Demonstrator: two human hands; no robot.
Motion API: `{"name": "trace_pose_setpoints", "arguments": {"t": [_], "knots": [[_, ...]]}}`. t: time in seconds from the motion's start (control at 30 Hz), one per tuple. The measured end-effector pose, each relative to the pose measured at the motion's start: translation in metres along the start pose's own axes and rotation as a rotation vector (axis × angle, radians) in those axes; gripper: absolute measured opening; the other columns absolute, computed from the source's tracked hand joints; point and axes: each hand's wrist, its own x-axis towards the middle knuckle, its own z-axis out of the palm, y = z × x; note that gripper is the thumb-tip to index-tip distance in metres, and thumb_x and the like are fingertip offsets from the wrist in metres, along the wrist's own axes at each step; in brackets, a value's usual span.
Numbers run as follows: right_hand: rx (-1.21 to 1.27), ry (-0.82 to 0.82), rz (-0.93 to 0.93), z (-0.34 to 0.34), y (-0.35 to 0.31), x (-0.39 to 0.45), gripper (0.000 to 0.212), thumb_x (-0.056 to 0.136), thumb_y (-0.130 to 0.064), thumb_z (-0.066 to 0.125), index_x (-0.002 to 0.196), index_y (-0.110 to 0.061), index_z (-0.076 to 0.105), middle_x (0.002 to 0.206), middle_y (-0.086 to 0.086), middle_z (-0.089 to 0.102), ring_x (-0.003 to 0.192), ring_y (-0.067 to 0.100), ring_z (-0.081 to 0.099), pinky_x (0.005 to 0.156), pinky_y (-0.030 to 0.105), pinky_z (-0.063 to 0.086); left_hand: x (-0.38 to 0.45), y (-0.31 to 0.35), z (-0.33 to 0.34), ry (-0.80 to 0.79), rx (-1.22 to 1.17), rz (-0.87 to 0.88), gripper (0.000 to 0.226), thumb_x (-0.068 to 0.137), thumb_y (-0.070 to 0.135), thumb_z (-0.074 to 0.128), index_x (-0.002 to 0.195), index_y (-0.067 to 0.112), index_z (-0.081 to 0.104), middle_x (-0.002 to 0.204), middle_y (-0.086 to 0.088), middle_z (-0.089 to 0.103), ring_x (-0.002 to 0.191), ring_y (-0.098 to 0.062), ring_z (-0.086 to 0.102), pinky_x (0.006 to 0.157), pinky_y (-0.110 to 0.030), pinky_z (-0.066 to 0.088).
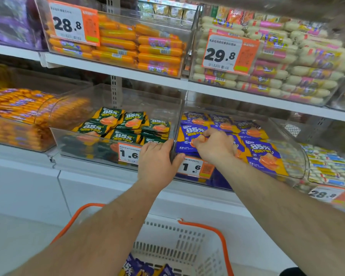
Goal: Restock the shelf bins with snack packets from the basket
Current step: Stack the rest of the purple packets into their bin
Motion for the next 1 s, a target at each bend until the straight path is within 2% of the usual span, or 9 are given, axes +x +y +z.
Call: {"name": "trace_pose_setpoints", "arguments": {"t": [0.27, 0.33, 0.4, 0.47, 0.53, 0.6, 0.77, 0.87, 1.0], "knots": [[-0.072, -0.041, -0.02, -0.003, 0.0, -0.006, 0.049, 0.087, -0.051, 0.058, 0.129, -0.026, 0.054, 0.138, 0.007, 0.048, 0.131, 0.031, 0.034, 0.104, 0.045, 0.031, -0.003, 0.004, -0.002, 0.005, -0.045, -0.006, 0.053, 0.093, 0.055, 0.049, 0.134, 0.022, 0.049, 0.123, 0.001, 0.064, 0.121, -0.018, 0.05, 0.11, -0.03, 0.021], [-0.121, 0.22, -0.231, 0.001, 0.003, -0.015, 0.039, 0.086, -0.039, 0.06, 0.12, -0.019, 0.06, 0.128, 0.008, 0.051, 0.121, 0.03, 0.039, 0.098, 0.042, 0.032, -0.012, 0.005, 0.0, 0.041, -0.163, -0.034, 0.06, 0.092, 0.048, 0.056, 0.141, 0.016, 0.042, 0.139, -0.003, 0.053, 0.134, -0.02, 0.04, 0.115, -0.033, 0.017], [-0.057, 0.529, -0.617, 0.009, 0.003, -0.027, 0.02, 0.08, -0.023, 0.063, 0.097, -0.012, 0.064, 0.103, 0.01, 0.057, 0.098, 0.031, 0.048, 0.082, 0.039, 0.034, -0.031, 0.003, 0.002, 0.173, -0.249, -0.009, 0.059, 0.087, 0.039, 0.061, 0.137, 0.011, 0.046, 0.142, -0.007, 0.047, 0.135, -0.025, 0.037, 0.112, -0.039, 0.025], [0.075, 0.579, -0.941, 0.025, 0.002, -0.045, 0.006, 0.074, -0.014, 0.062, 0.078, -0.009, 0.061, 0.079, 0.01, 0.057, 0.077, 0.031, 0.05, 0.07, 0.038, 0.033, -0.055, -0.007, 0.008, 0.276, -0.267, 0.055, 0.052, 0.08, 0.033, 0.06, 0.126, 0.009, 0.053, 0.13, -0.009, 0.051, 0.124, -0.027, 0.044, 0.1, -0.039, 0.033], [0.154, 0.416, -1.065, 0.054, 0.003, -0.067, 0.004, 0.074, -0.011, 0.057, 0.073, -0.008, 0.06, 0.07, 0.008, 0.056, 0.068, 0.03, 0.05, 0.066, 0.038, 0.037, -0.084, -0.026, 0.018, 0.154, -0.293, 0.025, 0.046, 0.081, 0.028, 0.06, 0.122, 0.01, 0.054, 0.119, -0.009, 0.056, 0.111, -0.029, 0.051, 0.089, -0.04, 0.038], [0.165, 0.207, -1.06, 0.093, 0.009, -0.087, 0.009, 0.074, -0.013, 0.05, 0.072, -0.008, 0.058, 0.067, 0.007, 0.056, 0.067, 0.029, 0.051, 0.065, 0.037, 0.041, -0.11, -0.047, 0.026, -0.13, -0.353, -0.123, 0.044, 0.087, 0.022, 0.063, 0.128, 0.011, 0.049, 0.115, -0.006, 0.058, 0.1, -0.026, 0.057, 0.082, -0.041, 0.045], [-0.089, -0.503, -0.673, 0.196, 0.044, -0.126, 0.016, 0.083, -0.01, 0.051, 0.094, -0.015, 0.062, 0.095, 0.007, 0.063, 0.092, 0.028, 0.058, 0.081, 0.037, 0.047, -0.17, -0.091, 0.049, -0.8, -0.267, -0.479, 0.052, 0.093, 0.021, 0.055, 0.142, 0.019, 0.035, 0.116, 0.001, 0.056, 0.096, -0.02, 0.059, 0.082, -0.038, 0.052], [-0.172, -0.875, -0.266, 0.249, 0.077, -0.151, 0.016, 0.089, -0.009, 0.054, 0.102, -0.013, 0.062, 0.092, 0.006, 0.057, 0.085, 0.025, 0.057, 0.069, 0.032, 0.043, -0.2, -0.111, 0.063, -0.975, -0.187, -0.51, 0.046, 0.095, 0.021, 0.051, 0.14, 0.018, 0.04, 0.111, -0.001, 0.062, 0.084, -0.018, 0.061, 0.074, -0.039, 0.056], [-0.234, -1.187, -0.12, 0.292, 0.121, -0.186, 0.026, 0.086, 0.001, 0.048, 0.064, -0.012, 0.044, 0.062, 0.005, 0.035, 0.053, 0.019, 0.031, 0.053, 0.034, 0.026, -0.219, -0.126, 0.077, -1.047, -0.187, -0.559, 0.039, 0.096, 0.021, 0.05, 0.134, 0.019, 0.043, 0.1, 0.0, 0.061, 0.077, -0.018, 0.06, 0.066, -0.039, 0.051]]}}
